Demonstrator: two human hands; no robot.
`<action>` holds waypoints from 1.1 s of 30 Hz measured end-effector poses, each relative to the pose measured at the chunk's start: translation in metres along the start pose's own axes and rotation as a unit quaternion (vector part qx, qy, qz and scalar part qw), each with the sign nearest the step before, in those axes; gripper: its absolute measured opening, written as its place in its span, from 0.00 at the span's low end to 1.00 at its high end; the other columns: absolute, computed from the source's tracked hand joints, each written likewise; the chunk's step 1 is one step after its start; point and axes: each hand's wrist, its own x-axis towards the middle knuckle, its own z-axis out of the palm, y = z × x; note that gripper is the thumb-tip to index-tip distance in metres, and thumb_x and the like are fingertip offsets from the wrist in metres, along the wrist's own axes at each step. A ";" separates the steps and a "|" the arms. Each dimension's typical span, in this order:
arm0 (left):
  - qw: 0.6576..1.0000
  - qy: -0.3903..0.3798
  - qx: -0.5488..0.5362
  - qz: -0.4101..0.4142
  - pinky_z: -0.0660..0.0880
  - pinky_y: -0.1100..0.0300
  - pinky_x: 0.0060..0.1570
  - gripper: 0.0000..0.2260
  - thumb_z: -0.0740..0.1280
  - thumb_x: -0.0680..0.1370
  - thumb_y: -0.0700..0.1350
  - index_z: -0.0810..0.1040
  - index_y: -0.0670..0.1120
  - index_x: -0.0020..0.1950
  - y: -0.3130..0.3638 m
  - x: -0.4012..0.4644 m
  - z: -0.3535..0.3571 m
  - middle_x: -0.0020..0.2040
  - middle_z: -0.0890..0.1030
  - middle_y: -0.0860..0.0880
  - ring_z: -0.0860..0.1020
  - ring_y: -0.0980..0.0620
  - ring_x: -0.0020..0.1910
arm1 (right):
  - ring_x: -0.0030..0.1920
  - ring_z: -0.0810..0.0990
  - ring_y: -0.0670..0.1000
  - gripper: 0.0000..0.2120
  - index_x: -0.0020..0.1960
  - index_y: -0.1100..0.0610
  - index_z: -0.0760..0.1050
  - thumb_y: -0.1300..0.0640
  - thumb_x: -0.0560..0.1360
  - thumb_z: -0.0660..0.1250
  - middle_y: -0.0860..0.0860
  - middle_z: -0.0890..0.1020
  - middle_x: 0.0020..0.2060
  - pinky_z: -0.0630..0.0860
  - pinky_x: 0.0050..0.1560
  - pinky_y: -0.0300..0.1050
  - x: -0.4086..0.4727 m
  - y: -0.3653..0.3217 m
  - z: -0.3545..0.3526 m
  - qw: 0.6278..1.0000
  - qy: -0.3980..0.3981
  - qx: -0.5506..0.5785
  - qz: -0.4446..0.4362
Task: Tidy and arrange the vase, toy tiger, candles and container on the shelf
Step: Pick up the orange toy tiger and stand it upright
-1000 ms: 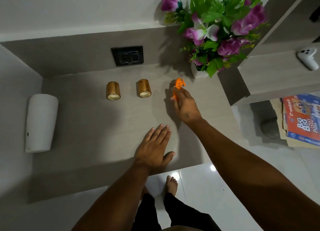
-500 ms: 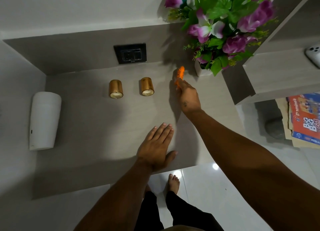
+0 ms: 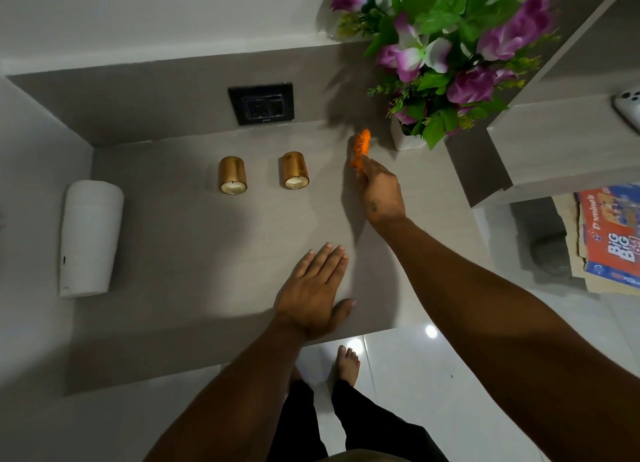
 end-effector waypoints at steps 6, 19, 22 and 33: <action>1.000 -0.005 0.003 0.000 0.51 0.47 0.81 0.36 0.47 0.82 0.67 0.52 0.45 0.82 0.000 0.000 0.000 0.84 0.55 0.46 0.49 0.47 0.83 | 0.62 0.76 0.60 0.21 0.71 0.56 0.70 0.63 0.79 0.58 0.57 0.77 0.64 0.74 0.62 0.55 -0.003 0.000 -0.001 1.000 0.002 0.005 0.007; 0.982 0.030 -0.029 -0.183 0.48 0.44 0.81 0.36 0.44 0.81 0.66 0.49 0.45 0.83 -0.043 -0.056 -0.002 0.84 0.50 0.45 0.44 0.46 0.83 | 0.79 0.50 0.60 0.29 0.79 0.55 0.57 0.41 0.83 0.49 0.61 0.54 0.79 0.48 0.78 0.58 -0.135 0.021 0.056 0.980 -0.067 -0.160 -0.102; 0.972 0.029 -0.030 -0.232 0.45 0.44 0.81 0.37 0.42 0.81 0.67 0.48 0.46 0.83 -0.061 -0.071 -0.005 0.84 0.48 0.44 0.43 0.45 0.83 | 0.80 0.41 0.58 0.34 0.80 0.55 0.49 0.36 0.82 0.44 0.60 0.48 0.80 0.41 0.78 0.58 -0.144 0.002 0.078 0.966 -0.104 -0.197 -0.131; 0.925 0.049 -0.109 -0.360 0.43 0.47 0.81 0.40 0.45 0.80 0.69 0.39 0.43 0.82 -0.082 -0.045 -0.020 0.84 0.43 0.43 0.41 0.45 0.82 | 0.75 0.62 0.61 0.40 0.79 0.52 0.42 0.36 0.79 0.58 0.54 0.43 0.80 0.75 0.59 0.49 -0.106 -0.046 0.091 0.998 -0.029 0.001 -0.055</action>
